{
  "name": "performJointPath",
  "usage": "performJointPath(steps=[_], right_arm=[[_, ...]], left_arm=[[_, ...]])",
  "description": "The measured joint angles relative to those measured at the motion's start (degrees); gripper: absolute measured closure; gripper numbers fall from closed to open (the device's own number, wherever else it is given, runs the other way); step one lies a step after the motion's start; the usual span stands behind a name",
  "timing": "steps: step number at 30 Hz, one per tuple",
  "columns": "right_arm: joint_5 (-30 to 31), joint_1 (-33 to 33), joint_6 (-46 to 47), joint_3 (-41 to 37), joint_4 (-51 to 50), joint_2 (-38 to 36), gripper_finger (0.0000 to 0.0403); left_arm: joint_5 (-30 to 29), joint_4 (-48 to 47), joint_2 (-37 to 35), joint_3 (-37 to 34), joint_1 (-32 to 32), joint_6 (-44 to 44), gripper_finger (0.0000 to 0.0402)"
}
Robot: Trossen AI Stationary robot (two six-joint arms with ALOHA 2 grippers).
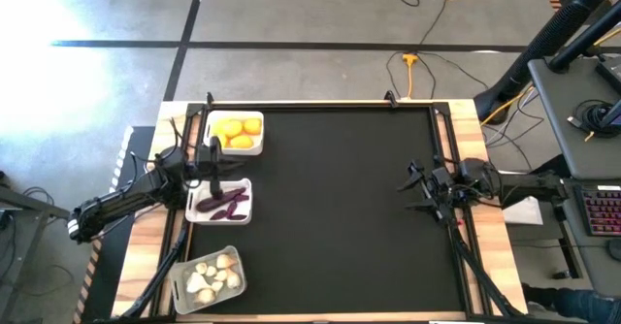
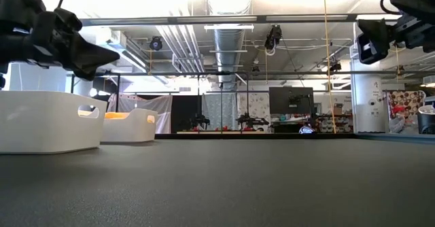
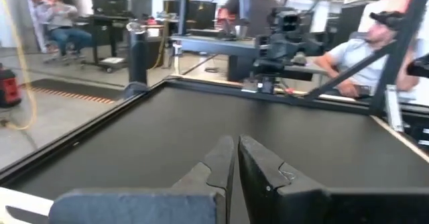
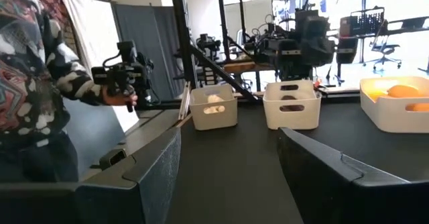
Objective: Sort produce into baskets
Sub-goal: Return to Home Position
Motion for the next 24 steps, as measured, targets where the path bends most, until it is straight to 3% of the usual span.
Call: performJointPath(steps=[12, 17, 20, 24], right_arm=[[0.68, 0.00, 0.68, 0.00, -0.02, 0.08, 0.0165], [10.10, 0.00, 0.55, 0.00, -0.10, 0.72, 0.0165], [15.71, -0.02, 0.67, 0.00, -0.18, 0.81, 0.0165], [18.01, -0.02, 0.71, 0.00, -0.13, 0.79, 0.0165]], left_arm=[[-3.47, -0.18, 1.16, -0.02, -1.07, -1.61, 0.0394], [-7.00, 0.83, 1.80, -0.02, -6.05, -2.51, 0.0394], [-12.50, 0.84, 2.01, -0.02, -10.48, -0.90, 0.0394], [-20.24, 0.46, 2.06, -0.02, -14.27, 2.00, 0.0394]])
